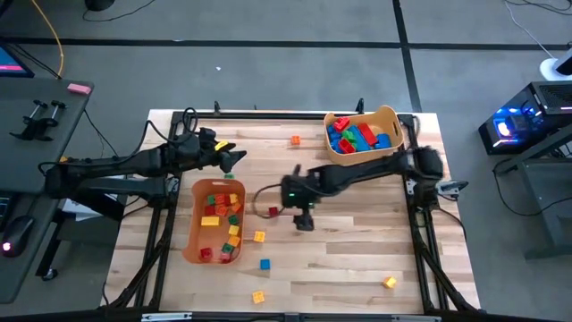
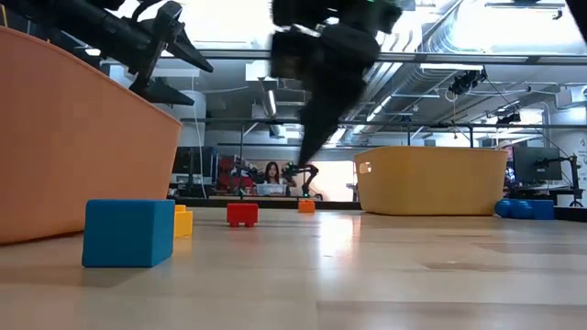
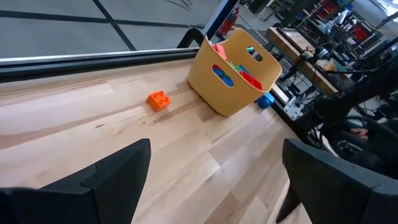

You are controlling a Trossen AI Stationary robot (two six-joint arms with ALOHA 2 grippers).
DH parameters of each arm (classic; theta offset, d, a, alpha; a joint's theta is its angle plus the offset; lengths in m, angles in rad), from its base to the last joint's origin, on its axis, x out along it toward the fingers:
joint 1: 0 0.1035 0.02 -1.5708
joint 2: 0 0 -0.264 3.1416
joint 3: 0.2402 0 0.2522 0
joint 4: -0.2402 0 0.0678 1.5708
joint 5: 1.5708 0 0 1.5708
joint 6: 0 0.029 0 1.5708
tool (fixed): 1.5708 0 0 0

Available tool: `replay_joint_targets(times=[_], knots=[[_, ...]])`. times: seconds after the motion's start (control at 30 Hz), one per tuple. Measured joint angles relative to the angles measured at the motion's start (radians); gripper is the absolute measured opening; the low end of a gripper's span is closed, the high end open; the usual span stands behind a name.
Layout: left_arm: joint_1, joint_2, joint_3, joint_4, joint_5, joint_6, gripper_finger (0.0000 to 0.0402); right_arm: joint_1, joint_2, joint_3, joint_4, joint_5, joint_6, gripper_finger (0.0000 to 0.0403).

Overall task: Sort blocks by size
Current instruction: Put the red game piece into the orange bin

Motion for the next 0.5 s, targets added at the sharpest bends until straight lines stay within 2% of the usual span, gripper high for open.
replay_joint_targets(times=[0.17, 0.27, 0.37, 0.5], knots=[[0.000, 0.000, 0.000, 0.010, -0.042, 0.000, 0.0351, 0.018, -0.200, -0.290, 0.222, 0.086, 0.171, 0.0319], [0.001, 0.000, 0.000, 0.056, -0.048, 0.004, 0.0351, 0.044, -0.275, -0.408, 0.359, 0.167, 0.170, 0.0319], [0.001, 0.005, 0.000, 0.133, -0.048, 0.029, 0.0351, 0.054, -0.280, -0.480, 0.510, 0.206, 0.057, 0.0319], [0.000, 0.014, 0.001, 0.204, -0.028, 0.054, 0.0351, 0.041, -0.235, -0.491, 0.664, 0.211, 0.002, 0.0319]])
